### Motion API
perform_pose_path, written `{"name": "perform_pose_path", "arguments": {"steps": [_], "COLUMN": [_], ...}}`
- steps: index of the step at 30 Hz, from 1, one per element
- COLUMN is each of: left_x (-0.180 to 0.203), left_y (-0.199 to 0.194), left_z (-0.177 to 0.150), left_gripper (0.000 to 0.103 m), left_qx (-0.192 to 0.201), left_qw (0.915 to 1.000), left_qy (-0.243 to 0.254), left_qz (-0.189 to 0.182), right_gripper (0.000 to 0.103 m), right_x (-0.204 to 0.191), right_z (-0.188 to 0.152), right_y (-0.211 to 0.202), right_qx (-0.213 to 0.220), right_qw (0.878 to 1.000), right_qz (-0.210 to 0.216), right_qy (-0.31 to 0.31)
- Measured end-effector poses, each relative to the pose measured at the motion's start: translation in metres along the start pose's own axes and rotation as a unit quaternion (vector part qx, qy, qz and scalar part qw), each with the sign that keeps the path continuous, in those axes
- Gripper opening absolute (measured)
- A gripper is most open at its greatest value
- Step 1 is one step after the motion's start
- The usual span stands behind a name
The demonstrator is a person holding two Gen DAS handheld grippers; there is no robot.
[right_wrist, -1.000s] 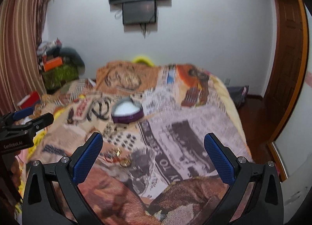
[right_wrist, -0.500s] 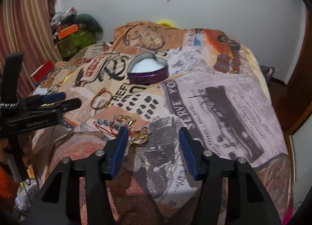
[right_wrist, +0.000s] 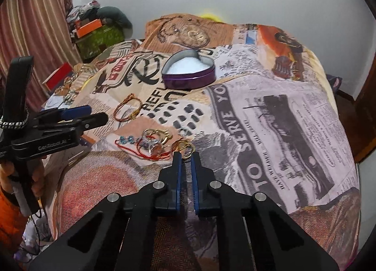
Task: Organize jewelry
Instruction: 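Grasp the red-gold braided bracelet with the left tool while the right tool grasps a small silver ring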
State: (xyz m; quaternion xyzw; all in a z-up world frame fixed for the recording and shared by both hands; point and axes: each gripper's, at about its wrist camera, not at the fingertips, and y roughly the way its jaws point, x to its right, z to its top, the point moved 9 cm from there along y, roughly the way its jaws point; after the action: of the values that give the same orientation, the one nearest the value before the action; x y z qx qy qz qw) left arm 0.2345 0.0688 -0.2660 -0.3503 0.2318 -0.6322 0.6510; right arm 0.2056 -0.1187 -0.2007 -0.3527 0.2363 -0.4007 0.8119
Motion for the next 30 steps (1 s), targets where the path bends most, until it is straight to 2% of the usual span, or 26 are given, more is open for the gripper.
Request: {"name": "perform_pose_path", "arguments": {"steps": [5, 7, 10, 12, 16, 18, 20, 26, 30], "left_x": [-0.002, -0.003, -0.001, 0.001, -0.003, -0.004, -0.006, -0.006, -0.009], "left_y": [0.003, 0.012, 0.024, 0.032, 0.047, 0.054, 0.059, 0.064, 0.067], "left_z": [0.011, 0.014, 0.014, 0.013, 0.017, 0.018, 0.019, 0.019, 0.02], "left_gripper": [0.056, 0.056, 0.056, 0.056, 0.055, 0.043, 0.036, 0.026, 0.015], "left_qx": [-0.014, -0.039, -0.074, -0.088, -0.098, -0.101, -0.102, -0.096, -0.09], "left_qw": [0.9996, 0.9985, 0.9953, 0.9937, 0.9938, 0.9937, 0.9939, 0.9945, 0.9951], "left_qy": [0.001, 0.008, 0.004, 0.006, 0.011, 0.009, 0.014, 0.029, 0.032], "left_qz": [-0.023, -0.037, -0.062, -0.069, -0.051, -0.049, -0.04, -0.031, -0.027], "right_gripper": [0.007, 0.007, 0.019, 0.034, 0.035, 0.035, 0.035, 0.035, 0.032], "right_x": [0.008, 0.01, 0.014, 0.018, 0.023, 0.024, 0.024, 0.012, 0.0], "right_z": [0.004, 0.003, 0.0, -0.001, 0.006, 0.014, 0.021, 0.035, 0.031], "right_y": [-0.004, -0.005, -0.001, -0.002, -0.004, -0.004, -0.003, 0.018, 0.036], "right_qx": [0.004, -0.002, -0.019, -0.017, -0.011, -0.005, -0.003, -0.032, -0.059], "right_qw": [1.0, 1.0, 0.999, 0.999, 0.999, 1.0, 1.0, 0.998, 0.994], "right_qz": [0.003, 0.008, 0.014, 0.014, 0.008, 0.002, 0.001, 0.037, 0.054], "right_qy": [0.016, 0.026, 0.038, 0.043, 0.038, 0.02, 0.001, -0.048, -0.071]}}
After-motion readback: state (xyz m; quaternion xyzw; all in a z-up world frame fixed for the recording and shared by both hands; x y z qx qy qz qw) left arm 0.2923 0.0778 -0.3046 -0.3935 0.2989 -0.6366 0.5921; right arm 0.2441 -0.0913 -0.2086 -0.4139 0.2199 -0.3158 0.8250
